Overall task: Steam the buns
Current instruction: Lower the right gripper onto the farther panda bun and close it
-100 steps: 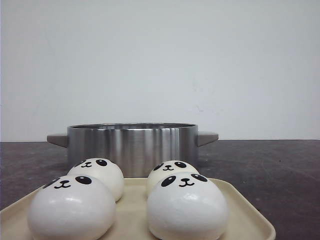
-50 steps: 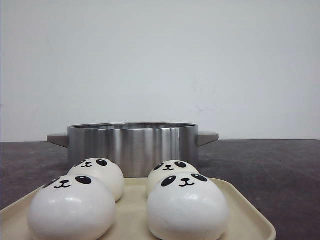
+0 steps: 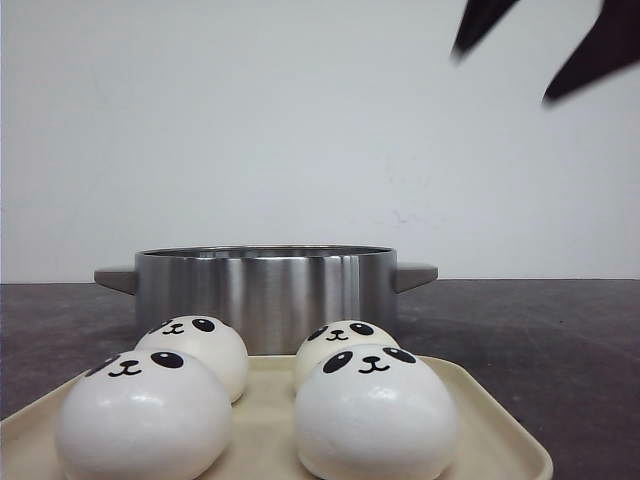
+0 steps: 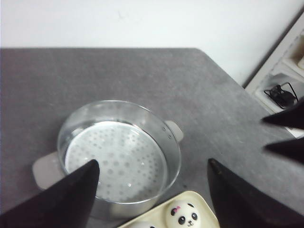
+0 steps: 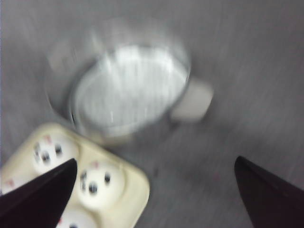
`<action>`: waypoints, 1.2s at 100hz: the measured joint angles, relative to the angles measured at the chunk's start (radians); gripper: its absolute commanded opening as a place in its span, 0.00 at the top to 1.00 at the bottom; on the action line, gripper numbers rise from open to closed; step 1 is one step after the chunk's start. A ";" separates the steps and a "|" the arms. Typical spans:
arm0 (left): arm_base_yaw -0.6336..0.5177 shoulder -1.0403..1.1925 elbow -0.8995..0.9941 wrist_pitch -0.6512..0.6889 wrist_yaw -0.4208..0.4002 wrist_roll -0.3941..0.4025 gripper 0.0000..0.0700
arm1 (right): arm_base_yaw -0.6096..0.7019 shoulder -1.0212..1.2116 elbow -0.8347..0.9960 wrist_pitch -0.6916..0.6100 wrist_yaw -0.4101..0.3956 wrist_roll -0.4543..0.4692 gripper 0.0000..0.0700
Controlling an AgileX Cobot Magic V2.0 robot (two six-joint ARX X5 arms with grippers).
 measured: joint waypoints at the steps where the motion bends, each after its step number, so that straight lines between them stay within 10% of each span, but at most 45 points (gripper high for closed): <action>1: -0.002 0.001 0.000 0.000 0.000 0.000 0.38 | 0.009 0.012 0.000 -0.002 0.003 0.008 0.04; 37: -0.052 0.024 0.000 -0.008 0.000 -0.007 0.38 | 0.206 0.314 0.110 -0.116 -0.006 0.291 0.17; 120: -0.122 0.025 0.000 -0.017 -0.010 -0.006 0.38 | 0.263 0.597 0.116 -0.026 -0.044 0.404 0.20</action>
